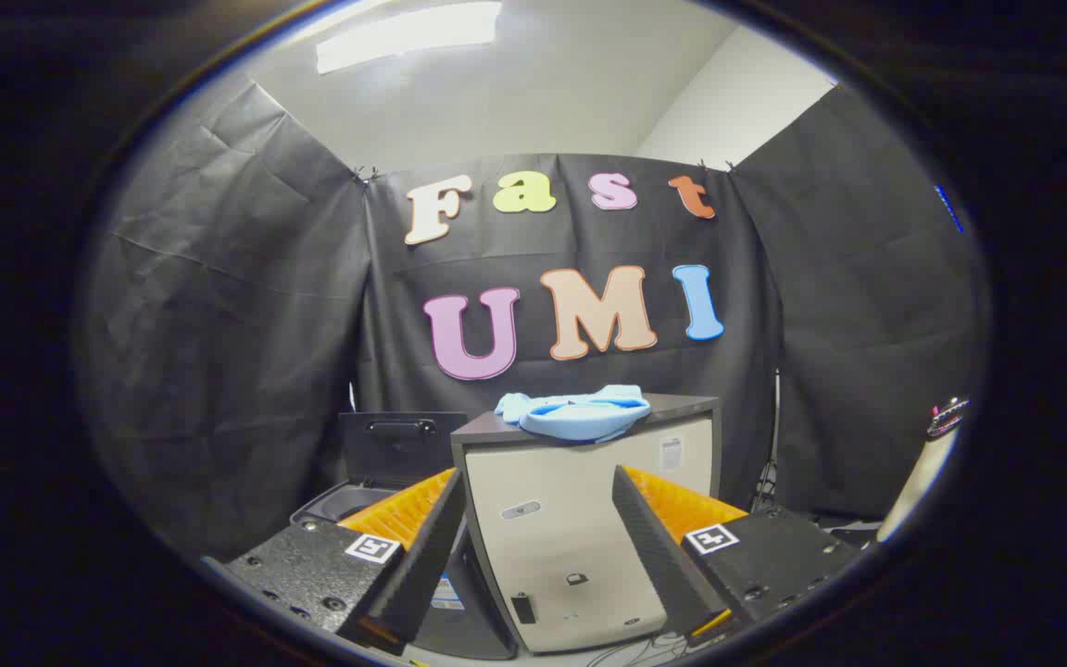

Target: Put the clothes into the washing machine and then close the washing machine lid.

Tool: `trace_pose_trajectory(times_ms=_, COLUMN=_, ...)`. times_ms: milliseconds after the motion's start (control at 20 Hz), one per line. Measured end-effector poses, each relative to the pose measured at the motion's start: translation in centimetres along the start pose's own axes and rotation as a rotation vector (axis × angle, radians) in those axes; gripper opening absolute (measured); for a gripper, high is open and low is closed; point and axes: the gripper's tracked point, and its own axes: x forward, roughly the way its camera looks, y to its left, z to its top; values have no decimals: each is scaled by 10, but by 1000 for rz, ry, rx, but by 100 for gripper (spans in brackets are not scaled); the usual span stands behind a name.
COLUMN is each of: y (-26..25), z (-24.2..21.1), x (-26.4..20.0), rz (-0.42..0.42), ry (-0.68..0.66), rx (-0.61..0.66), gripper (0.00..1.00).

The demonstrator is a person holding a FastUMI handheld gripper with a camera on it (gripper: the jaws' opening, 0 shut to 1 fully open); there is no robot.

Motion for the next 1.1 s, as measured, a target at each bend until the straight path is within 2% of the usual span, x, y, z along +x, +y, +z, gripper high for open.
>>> trace_pose_trajectory(times_ms=450, y=-18, z=0, x=1, rz=-32, ry=15, rx=17, gripper=96)
trace_pose_trajectory(times_ms=650, y=-23, z=-14, x=7, rz=-30, ry=71, rx=3, gripper=96)
trace_pose_trajectory(times_ms=900, y=-20, z=-15, x=28, rz=-50, ry=96, rx=25, gripper=96)
trace_pose_trajectory(times_ms=1100, y=-24, z=-5, x=52, rz=-98, ry=122, rx=38, gripper=96)
